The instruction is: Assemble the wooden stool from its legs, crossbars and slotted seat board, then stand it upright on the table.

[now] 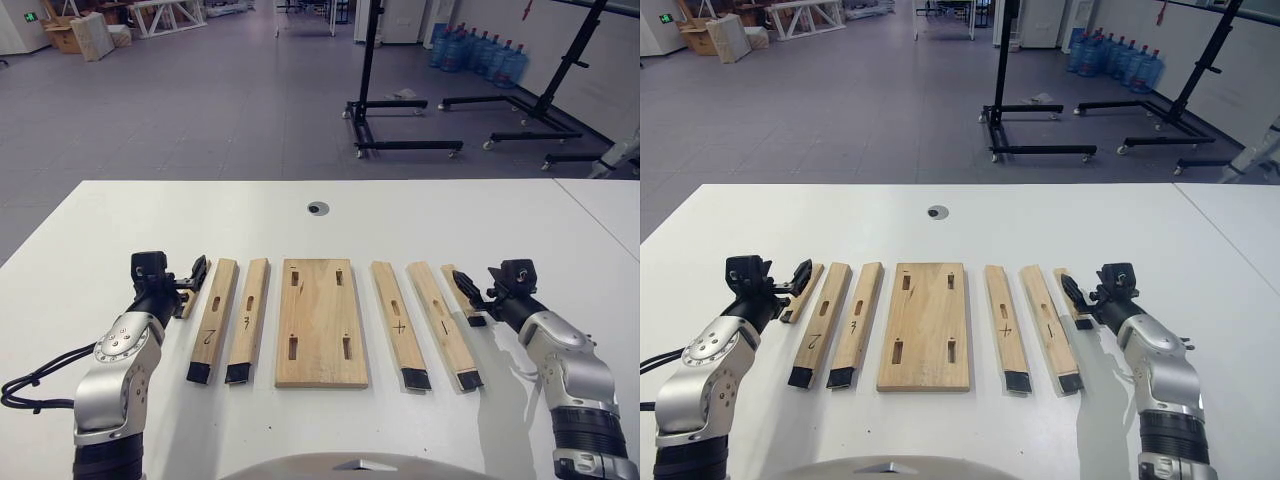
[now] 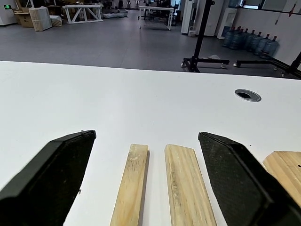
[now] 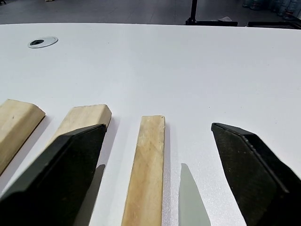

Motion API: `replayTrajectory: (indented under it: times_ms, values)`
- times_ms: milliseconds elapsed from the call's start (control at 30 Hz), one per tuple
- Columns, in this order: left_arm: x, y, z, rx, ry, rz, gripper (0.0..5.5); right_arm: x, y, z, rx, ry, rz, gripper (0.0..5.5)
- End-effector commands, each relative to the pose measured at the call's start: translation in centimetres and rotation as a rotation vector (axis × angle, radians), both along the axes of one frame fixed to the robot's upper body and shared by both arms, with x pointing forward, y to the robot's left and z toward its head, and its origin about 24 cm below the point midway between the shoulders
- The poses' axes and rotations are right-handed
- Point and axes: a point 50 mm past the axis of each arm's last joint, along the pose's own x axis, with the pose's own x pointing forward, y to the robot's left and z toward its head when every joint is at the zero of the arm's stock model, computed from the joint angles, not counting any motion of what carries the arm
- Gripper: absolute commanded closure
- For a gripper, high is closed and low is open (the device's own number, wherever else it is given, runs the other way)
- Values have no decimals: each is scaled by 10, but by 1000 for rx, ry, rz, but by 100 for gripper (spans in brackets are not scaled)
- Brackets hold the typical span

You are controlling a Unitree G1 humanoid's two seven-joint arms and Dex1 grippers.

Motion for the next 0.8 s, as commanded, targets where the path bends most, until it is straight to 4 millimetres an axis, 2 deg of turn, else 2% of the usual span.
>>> replayTrajectory:
  times_ms: [33, 567, 700, 800]
  values:
    - [6, -2, 3, 7, -15, -6, 147, 6, 2, 2, -11, -14, 11, 137]
    - [8, -7, 1, 15, -13, -24, 147, 7, 5, 2, -21, -19, 22, 137]
    - [9, -5, 3, 25, -12, -34, 147, -7, -3, 9, -85, 37, 69, 137]
    - [6, -6, 0, 24, 4, -32, 147, -20, -5, 3, -111, 110, 111, 137]
